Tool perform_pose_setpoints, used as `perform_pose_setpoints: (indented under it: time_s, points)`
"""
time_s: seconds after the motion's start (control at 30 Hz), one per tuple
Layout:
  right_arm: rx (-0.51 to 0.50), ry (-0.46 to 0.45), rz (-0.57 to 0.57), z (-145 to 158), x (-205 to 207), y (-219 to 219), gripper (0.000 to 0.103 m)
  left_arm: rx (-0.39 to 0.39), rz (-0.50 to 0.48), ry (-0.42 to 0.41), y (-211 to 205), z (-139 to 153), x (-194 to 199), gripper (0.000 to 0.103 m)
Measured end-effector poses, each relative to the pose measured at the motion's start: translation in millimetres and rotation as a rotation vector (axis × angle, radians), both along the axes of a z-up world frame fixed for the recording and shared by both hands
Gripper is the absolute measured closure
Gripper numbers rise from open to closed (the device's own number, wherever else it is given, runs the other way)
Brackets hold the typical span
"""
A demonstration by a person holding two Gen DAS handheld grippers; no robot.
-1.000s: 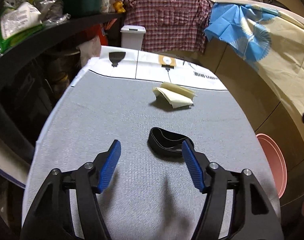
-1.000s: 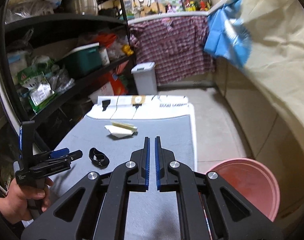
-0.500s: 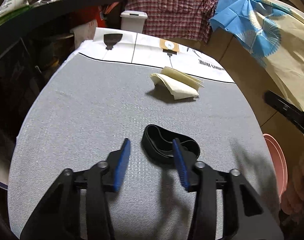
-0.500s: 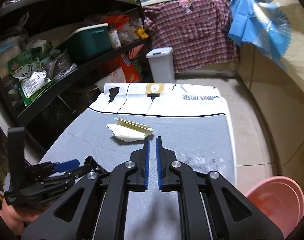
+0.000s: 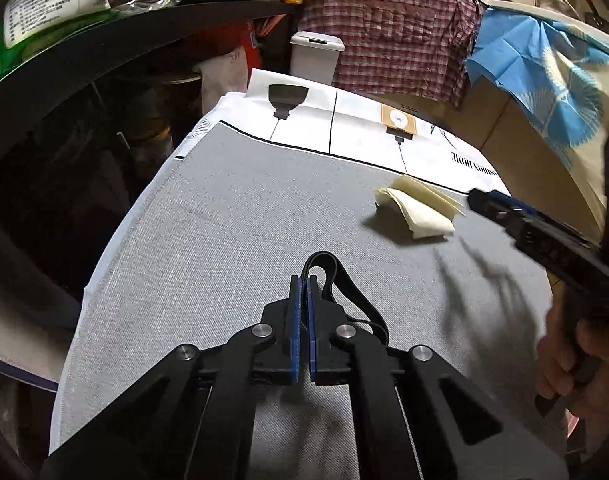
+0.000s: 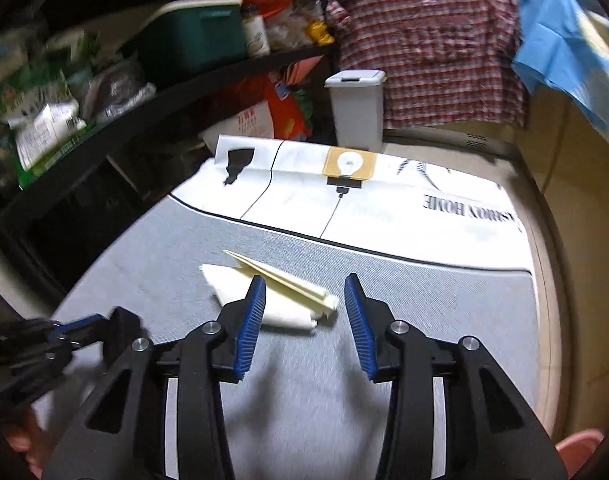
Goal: Collect trash
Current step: 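Grasp the black elastic band with the left tool while the right tool grasps the cream paper sheet, then carry the black band and cream paper over the pink bucket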
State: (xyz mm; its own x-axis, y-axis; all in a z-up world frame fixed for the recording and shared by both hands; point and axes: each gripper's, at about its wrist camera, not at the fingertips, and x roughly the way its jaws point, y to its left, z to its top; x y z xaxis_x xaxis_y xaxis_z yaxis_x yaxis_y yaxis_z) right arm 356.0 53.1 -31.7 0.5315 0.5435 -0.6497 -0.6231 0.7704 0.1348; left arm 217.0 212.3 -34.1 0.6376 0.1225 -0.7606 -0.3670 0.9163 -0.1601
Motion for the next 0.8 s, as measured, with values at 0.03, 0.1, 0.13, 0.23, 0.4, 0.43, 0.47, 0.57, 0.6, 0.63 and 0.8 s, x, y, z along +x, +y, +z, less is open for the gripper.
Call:
perform_pose_setpoints:
  time_s: [0.03,0.1,0.13,0.23,0.4,0.43,0.47,0.57,0.6,0.63,0.8]
  points:
    - [-0.017,0.001,0.007,-3,5,6,0.061,-0.003,0.001,0.0,2,0,0,0.1]
    - [-0.045,0.011,0.031,-9,13,15,0.061,-0.011,0.003,0.0,4,0,0,0.1]
    - [-0.065,0.01,0.045,-12,15,19,0.061,-0.013,0.004,-0.001,4,1,0,0.1]
    - [-0.113,0.002,0.085,-19,14,30,0.061,-0.022,0.0,-0.003,6,2,0,0.1]
    - [-0.154,-0.019,0.083,-18,11,36,0.091,-0.034,-0.008,-0.017,6,7,-1,0.1]
    - [-0.162,-0.028,0.082,-16,10,37,0.101,-0.035,-0.008,-0.019,7,7,-2,0.1]
    - [-0.166,-0.031,0.085,-14,7,36,0.101,-0.037,-0.007,-0.02,7,8,-3,0.1]
    - [-0.172,-0.042,0.083,-5,-2,34,0.101,-0.04,-0.009,-0.028,6,11,-5,0.1]
    - [-0.171,-0.041,0.08,-1,-6,32,0.101,-0.039,-0.012,-0.03,5,12,-5,0.1]
    - [-0.169,-0.041,0.078,1,-9,30,0.101,-0.038,-0.015,-0.034,4,14,-6,0.1]
    - [-0.183,-0.033,0.024,21,-30,14,0.102,-0.026,-0.033,-0.048,-3,21,-10,0.1]
